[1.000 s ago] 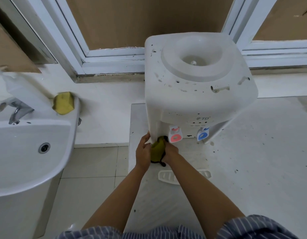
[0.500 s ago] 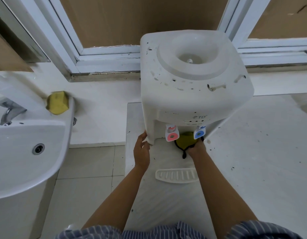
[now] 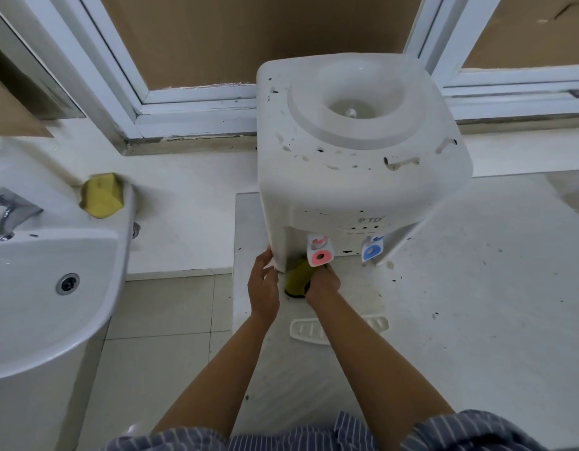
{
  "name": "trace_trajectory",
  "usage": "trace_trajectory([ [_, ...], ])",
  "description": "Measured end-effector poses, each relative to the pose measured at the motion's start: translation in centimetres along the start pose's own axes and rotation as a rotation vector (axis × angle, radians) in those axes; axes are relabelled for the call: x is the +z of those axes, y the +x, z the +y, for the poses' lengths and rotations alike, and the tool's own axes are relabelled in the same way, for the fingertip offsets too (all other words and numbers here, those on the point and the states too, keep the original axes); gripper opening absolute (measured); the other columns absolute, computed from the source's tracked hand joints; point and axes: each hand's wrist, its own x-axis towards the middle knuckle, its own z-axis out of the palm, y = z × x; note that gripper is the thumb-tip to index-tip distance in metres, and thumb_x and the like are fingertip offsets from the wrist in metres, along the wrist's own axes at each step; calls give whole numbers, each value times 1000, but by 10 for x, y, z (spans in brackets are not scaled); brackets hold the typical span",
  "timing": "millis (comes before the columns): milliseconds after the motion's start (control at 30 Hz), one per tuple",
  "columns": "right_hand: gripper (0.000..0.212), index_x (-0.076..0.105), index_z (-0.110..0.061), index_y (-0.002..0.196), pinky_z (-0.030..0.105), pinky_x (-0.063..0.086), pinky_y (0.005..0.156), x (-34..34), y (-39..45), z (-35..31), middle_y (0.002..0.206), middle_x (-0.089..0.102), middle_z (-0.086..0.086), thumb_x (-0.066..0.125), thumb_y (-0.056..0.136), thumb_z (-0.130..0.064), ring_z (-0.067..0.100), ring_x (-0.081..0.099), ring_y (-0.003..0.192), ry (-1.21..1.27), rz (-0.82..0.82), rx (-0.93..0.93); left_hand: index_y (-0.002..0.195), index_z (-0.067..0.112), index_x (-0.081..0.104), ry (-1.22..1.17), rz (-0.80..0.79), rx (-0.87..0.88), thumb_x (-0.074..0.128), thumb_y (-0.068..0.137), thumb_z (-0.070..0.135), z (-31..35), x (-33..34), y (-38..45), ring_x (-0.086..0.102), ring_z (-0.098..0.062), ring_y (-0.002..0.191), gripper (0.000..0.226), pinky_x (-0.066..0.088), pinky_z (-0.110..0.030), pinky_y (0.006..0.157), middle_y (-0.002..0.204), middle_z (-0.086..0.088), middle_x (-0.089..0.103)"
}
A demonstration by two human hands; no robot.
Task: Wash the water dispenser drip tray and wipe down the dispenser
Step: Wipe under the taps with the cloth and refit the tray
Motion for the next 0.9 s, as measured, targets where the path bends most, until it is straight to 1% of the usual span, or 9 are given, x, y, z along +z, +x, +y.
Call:
trace_trajectory([
  [67,28,69,-9,112,47,50,98,8,-3,15,113,69,14,63,91,-26,34,64,103,-139,-80,37,132,19,53,-4,-2,-9,38,95,-2,2,-1,0,56,-17,114,45,48,-23,90,132,3,57],
  [167,34,70,-10,111,46,52,96,13,-12,21,111,71,12,64,90,-36,32,65,101,-332,-75,-14,134,17,52,20,-40,-5,36,96,-2,3,-5,2,53,-15,116,46,44,-19,91,131,5,55],
  [267,33,66,-6,112,43,51,95,9,-10,9,118,67,15,66,90,-31,33,62,108,-262,-130,105,134,19,52,32,-48,2,36,96,-1,3,-6,2,54,-15,115,46,46,-22,91,132,6,55],
  [367,38,47,2,137,45,44,98,2,-15,-14,142,48,24,42,103,-14,37,47,131,-135,-266,155,135,18,52,7,-26,10,37,95,-2,4,-4,-1,56,-7,110,47,48,-14,86,134,3,56],
  [467,44,24,5,149,35,34,108,-6,-20,-40,156,27,22,18,106,-4,36,32,142,-48,-322,239,137,19,50,12,-21,6,38,95,0,3,-2,-3,53,-17,121,47,48,-35,102,138,3,54],
  [600,53,31,-5,149,23,30,108,-23,-20,-54,153,36,12,49,100,-14,30,36,139,-467,-180,-79,137,24,50,11,-25,-20,39,95,3,1,0,-2,56,-22,117,48,49,-39,100,137,5,54],
  [733,57,30,10,144,23,46,85,-33,-22,-70,150,36,23,50,93,-2,38,37,136,-399,-191,-68,136,24,52,-10,-29,-19,38,94,1,1,-1,-3,59,-23,111,49,49,-38,96,134,7,57],
  [833,46,24,6,147,22,42,90,-45,-20,-87,153,30,20,32,102,0,37,42,131,-354,-97,-49,135,24,51,-17,-24,-14,38,94,0,2,0,-3,59,-21,110,49,51,-36,94,133,6,57],
  [900,45,20,14,146,27,48,81,-57,-14,-88,153,25,31,18,102,7,37,54,102,-299,-157,-193,136,23,51,-19,-20,-16,38,94,-1,2,1,-4,60,-19,107,50,51,-30,89,133,6,57],
])
